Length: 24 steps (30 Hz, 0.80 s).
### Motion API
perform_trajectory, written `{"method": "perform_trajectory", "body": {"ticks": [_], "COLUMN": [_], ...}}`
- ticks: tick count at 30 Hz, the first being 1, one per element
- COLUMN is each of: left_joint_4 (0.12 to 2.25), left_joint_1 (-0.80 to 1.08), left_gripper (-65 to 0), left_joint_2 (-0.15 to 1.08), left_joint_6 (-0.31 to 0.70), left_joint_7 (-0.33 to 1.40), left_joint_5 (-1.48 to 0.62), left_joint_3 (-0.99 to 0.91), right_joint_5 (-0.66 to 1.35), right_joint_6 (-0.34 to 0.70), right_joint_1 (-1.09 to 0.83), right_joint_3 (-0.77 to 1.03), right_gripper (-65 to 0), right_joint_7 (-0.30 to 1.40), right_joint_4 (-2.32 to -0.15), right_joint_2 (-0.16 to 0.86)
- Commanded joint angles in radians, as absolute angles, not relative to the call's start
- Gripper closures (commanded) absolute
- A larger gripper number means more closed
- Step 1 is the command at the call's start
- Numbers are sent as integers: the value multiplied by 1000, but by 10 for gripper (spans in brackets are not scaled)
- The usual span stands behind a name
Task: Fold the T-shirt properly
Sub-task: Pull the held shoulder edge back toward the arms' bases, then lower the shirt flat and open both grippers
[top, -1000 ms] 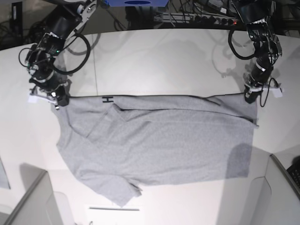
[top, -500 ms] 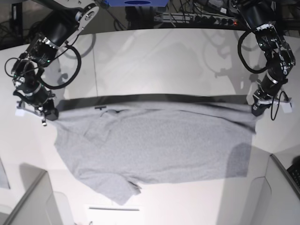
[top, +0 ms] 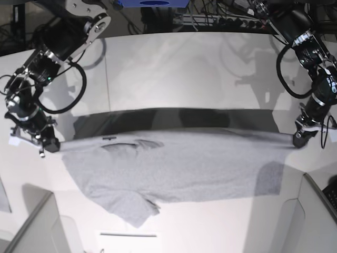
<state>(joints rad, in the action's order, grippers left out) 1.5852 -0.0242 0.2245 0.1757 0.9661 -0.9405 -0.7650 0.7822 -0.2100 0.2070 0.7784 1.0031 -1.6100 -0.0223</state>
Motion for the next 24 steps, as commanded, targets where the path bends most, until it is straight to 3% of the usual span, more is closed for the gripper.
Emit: {"method": "perform_trajectory", "body": {"ticks": [1, 13, 24], "left_joint_4": [1607, 1753, 1755], "left_joint_1": [-33, 182, 358], "left_gripper": [0, 0, 0], "left_joint_2": [243, 243, 245], "left_joint_6": [180, 180, 180], "left_joint_7": [951, 967, 990], "left_joint_5": [-954, -954, -947], "left_joint_3": [-774, -776, -776], "right_joint_5": [799, 802, 805], "right_joint_6": [-214, -217, -216], "right_joint_1": [226, 94, -35], "right_joint_3": [779, 782, 789], "right_gripper": [0, 0, 0], "right_joint_7": [987, 990, 990], "right_joint_4": [-1632, -1727, -1727], "right_joint_2": [-12, -10, -10]}}
